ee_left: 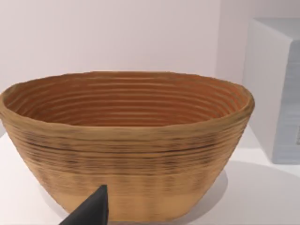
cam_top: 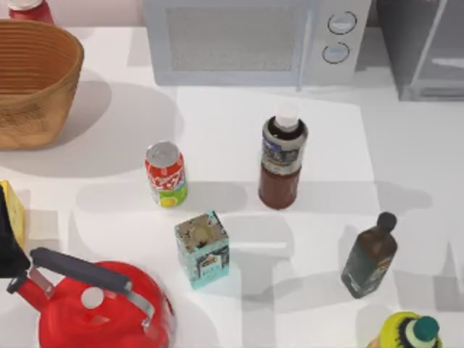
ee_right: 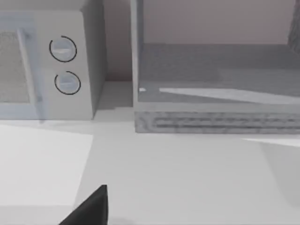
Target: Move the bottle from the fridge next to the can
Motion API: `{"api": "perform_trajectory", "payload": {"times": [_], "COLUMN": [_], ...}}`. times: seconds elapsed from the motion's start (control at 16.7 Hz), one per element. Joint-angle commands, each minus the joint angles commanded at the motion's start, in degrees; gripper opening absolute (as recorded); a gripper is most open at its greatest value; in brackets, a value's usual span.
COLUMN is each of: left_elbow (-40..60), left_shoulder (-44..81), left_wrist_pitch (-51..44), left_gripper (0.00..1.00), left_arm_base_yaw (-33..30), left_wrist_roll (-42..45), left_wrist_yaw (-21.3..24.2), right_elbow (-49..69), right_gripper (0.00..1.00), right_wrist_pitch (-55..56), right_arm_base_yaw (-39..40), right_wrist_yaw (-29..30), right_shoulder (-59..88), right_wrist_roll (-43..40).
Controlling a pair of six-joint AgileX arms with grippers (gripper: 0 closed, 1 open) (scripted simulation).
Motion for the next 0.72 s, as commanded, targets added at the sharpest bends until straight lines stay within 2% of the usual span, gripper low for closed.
{"api": "perform_trajectory", "payload": {"times": [0.36,0.54,0.72], "left_elbow": [0.0,0.0,0.0], "left_shoulder": [0.0,0.0,0.0], "left_wrist_pitch": [0.0,0.0,0.0], "left_gripper": [1.0,1.0,1.0], "left_arm_base_yaw": [0.0,0.0,0.0], "left_wrist_roll": [0.0,0.0,0.0], "left_wrist_yaw": [0.0,0.0,0.0], "right_elbow": [12.7,17.1,19.3], "right_gripper": [1.0,1.0,1.0], "right_wrist_pitch": [-31.6,-40.8,-44.8], "right_arm_base_yaw": [-0.2,-0.3,-0.3], "right_wrist_yaw": [0.0,0.0,0.0], "right_shoulder": [-15.5,-20.9,-23.6], "right_wrist_roll": [-0.2,-0.2,-0.3]}}
